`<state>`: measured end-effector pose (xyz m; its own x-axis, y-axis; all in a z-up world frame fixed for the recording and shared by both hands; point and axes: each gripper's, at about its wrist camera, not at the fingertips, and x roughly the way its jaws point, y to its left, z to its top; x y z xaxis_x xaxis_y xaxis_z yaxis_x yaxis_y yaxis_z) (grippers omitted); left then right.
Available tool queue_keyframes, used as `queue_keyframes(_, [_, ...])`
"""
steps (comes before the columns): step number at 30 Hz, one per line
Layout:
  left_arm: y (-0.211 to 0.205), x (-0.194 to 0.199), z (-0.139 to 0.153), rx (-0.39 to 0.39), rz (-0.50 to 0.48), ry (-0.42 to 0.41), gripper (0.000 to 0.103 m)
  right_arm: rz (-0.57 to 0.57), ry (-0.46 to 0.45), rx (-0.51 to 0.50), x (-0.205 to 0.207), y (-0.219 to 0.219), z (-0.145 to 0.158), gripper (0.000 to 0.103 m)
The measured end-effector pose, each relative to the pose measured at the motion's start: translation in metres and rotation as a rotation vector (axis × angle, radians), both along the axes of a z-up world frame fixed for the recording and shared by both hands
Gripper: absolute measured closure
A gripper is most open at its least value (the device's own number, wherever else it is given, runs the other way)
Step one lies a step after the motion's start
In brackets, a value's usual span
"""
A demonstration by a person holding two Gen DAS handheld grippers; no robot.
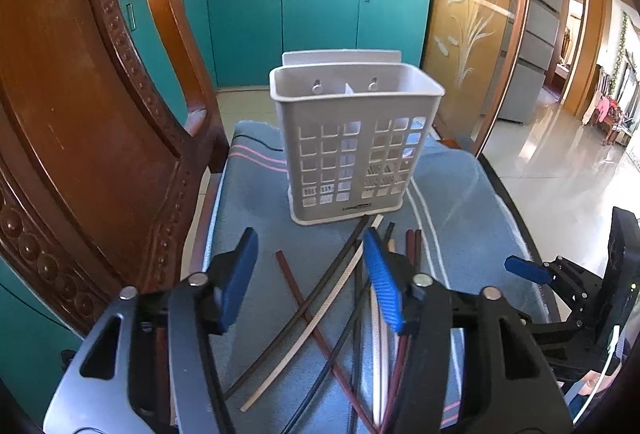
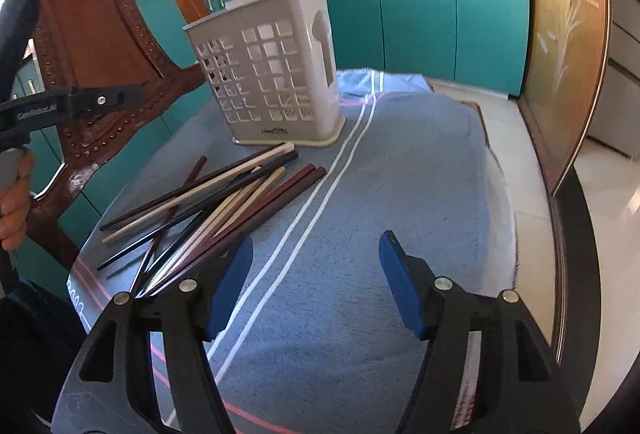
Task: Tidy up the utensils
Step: 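Move both tools down toward the chopstick pile beside the white holder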
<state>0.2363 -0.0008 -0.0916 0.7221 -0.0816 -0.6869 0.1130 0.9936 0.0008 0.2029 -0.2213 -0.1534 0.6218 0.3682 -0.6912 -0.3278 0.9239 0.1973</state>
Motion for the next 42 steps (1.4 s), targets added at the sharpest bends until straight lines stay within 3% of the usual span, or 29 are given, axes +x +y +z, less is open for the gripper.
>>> queue_keyframes(5, [0.009, 0.008, -0.009, 0.008, 0.034, 0.048, 0.064, -0.026, 0.049, -0.024, 0.013, 0.014, -0.008, 0.038])
queue_keyframes(10, [0.015, 0.018, -0.022, 0.01, 0.068, 0.099, 0.07, -0.009, 0.08, -0.021, 0.024, 0.035, -0.012, 0.039])
queue_keyframes(13, [0.016, 0.023, -0.029, 0.01, 0.083, 0.129, 0.07, -0.009, 0.124, -0.052, 0.035, 0.054, -0.019, 0.049])
queue_keyframes(19, [0.018, 0.029, -0.041, 0.013, 0.1, 0.166, 0.07, -0.026, 0.162, -0.046, 0.054, 0.073, -0.023, 0.053])
queue_keyframes(24, [0.023, 0.035, -0.052, 0.009, 0.12, 0.205, 0.07, 0.048, 0.145, -0.113, 0.05, 0.091, -0.023, 0.074])
queue_keyframes(28, [0.023, 0.038, -0.057, 0.014, 0.12, 0.218, 0.07, 0.083, 0.146, -0.128, 0.044, 0.09, -0.02, 0.08])
queue_keyframes(31, [0.02, 0.039, -0.06, 0.022, 0.115, 0.226, 0.07, 0.096, 0.127, -0.166, 0.035, 0.083, -0.014, 0.093])
queue_keyframes(33, [0.019, 0.041, -0.065, 0.019, 0.113, 0.242, 0.07, 0.084, 0.123, -0.191, 0.031, 0.077, -0.013, 0.095])
queue_keyframes(42, [0.021, 0.057, -0.094, -0.033, 0.105, 0.327, 0.07, -0.001, 0.141, -0.17, 0.03, 0.047, -0.011, 0.095])
